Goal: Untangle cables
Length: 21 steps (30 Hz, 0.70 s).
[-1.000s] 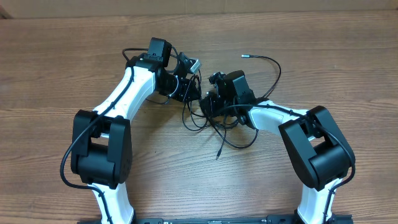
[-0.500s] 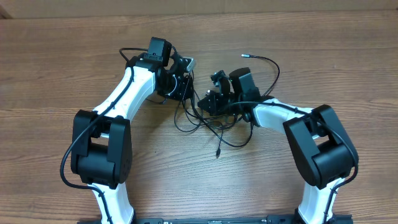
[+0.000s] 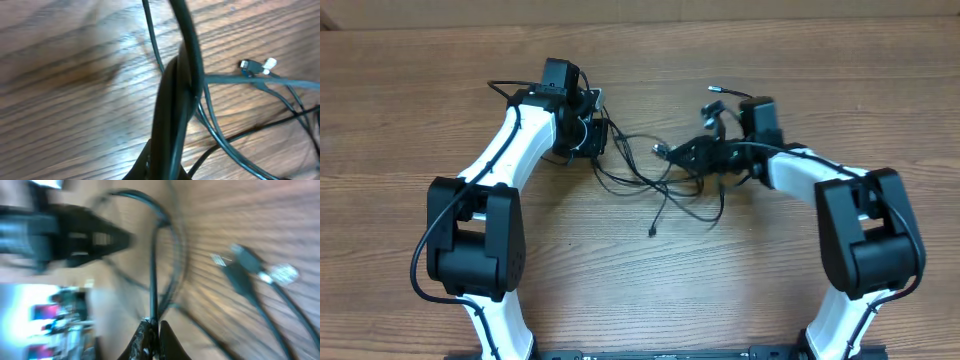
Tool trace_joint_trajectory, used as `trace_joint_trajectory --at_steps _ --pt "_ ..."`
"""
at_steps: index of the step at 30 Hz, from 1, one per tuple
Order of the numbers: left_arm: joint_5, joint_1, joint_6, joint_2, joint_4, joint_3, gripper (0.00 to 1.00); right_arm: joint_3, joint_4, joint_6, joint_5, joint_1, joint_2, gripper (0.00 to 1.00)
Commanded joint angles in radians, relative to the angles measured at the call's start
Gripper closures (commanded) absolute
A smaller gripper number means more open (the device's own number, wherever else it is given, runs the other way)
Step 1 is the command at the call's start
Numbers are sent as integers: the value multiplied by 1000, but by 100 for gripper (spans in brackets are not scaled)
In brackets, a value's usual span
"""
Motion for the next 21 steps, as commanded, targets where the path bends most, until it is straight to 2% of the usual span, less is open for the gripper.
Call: trace_joint_trajectory --at_steps 1,6,12,16,17,19,21 --pt "-32 4 -20 -14 -3 15 96 -3 17 -11 -263 -46 -38 96" --pt "-32 3 -20 -14 -3 15 95 -3 -91 -11 -110 -89 -38 96" --pt "-27 3 -20 -14 -3 15 94 -3 -371 -11 378 -93 -38 96" --pt "-17 3 -19 -14 -3 15 95 -3 -461 -11 525 -93 -38 96" --pt "-10 3 -18 -14 -3 15 95 -3 -478 -11 552 -93 -38 93" --pt "14 3 -1 -14 -3 15 95 -3 -510 -11 605 -93 -38 73" --pt "36 3 17 -14 -2 15 95 -3 -531 -11 661 -93 -38 65"
